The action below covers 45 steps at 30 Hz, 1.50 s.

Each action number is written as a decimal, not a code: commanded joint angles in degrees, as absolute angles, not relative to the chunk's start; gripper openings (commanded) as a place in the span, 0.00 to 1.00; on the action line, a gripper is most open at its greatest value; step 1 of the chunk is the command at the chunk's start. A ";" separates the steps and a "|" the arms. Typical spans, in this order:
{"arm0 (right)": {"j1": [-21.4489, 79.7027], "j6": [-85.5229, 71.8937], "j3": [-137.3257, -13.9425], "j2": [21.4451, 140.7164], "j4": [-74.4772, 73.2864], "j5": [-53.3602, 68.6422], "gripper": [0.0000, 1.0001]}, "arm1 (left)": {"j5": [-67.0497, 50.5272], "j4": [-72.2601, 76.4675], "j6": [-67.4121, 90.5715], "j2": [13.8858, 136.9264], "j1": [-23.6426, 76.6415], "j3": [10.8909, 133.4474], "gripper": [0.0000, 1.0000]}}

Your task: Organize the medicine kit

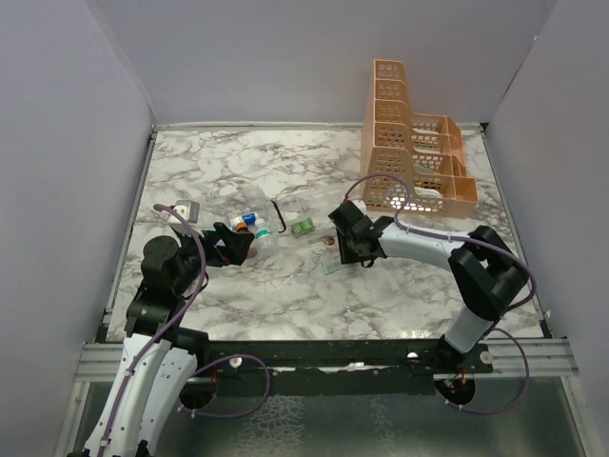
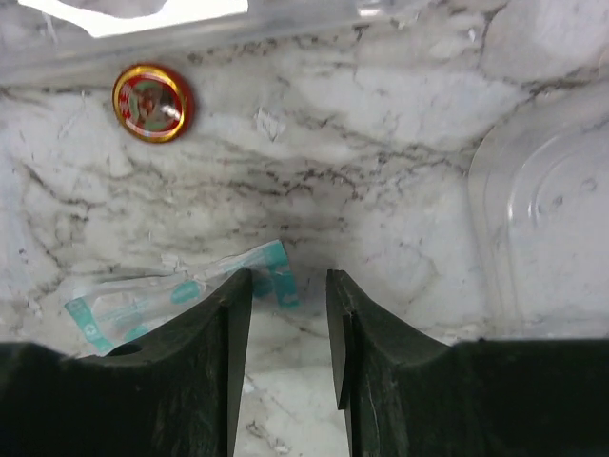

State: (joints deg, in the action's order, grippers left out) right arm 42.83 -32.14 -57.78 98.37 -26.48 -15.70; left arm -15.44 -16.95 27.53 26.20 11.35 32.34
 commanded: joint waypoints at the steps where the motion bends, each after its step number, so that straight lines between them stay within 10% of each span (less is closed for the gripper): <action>1: 44.02 -34.34 -56.21 93.62 -31.65 -13.37 0.38 | -16.70 -15.07 27.45 25.63 11.07 32.49 0.99; 7: 44.03 -26.94 -54.97 89.20 -26.78 -10.74 0.44 | -16.69 -15.04 27.43 25.58 11.07 32.48 0.99; 12: 44.12 -12.66 -52.49 88.42 -22.24 -0.35 0.70 | -16.70 -15.05 27.47 25.65 11.07 32.46 0.99; 29: 44.12 -2.54 -53.89 96.82 -20.38 -2.97 0.73 | -16.85 -14.99 27.42 26.01 11.07 32.43 0.99; 38: 44.04 -7.65 -57.13 101.31 -19.97 -7.27 0.67 | -16.87 -14.97 27.40 25.89 11.07 32.38 0.99; 45: 44.03 -11.75 -58.94 102.02 -21.88 -3.93 0.40 | -16.79 -14.97 27.45 25.89 11.07 32.41 0.99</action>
State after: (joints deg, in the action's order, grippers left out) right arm 43.83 -8.54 -58.87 100.64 -20.12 -3.70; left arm -15.62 -16.75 27.53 26.20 11.35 32.34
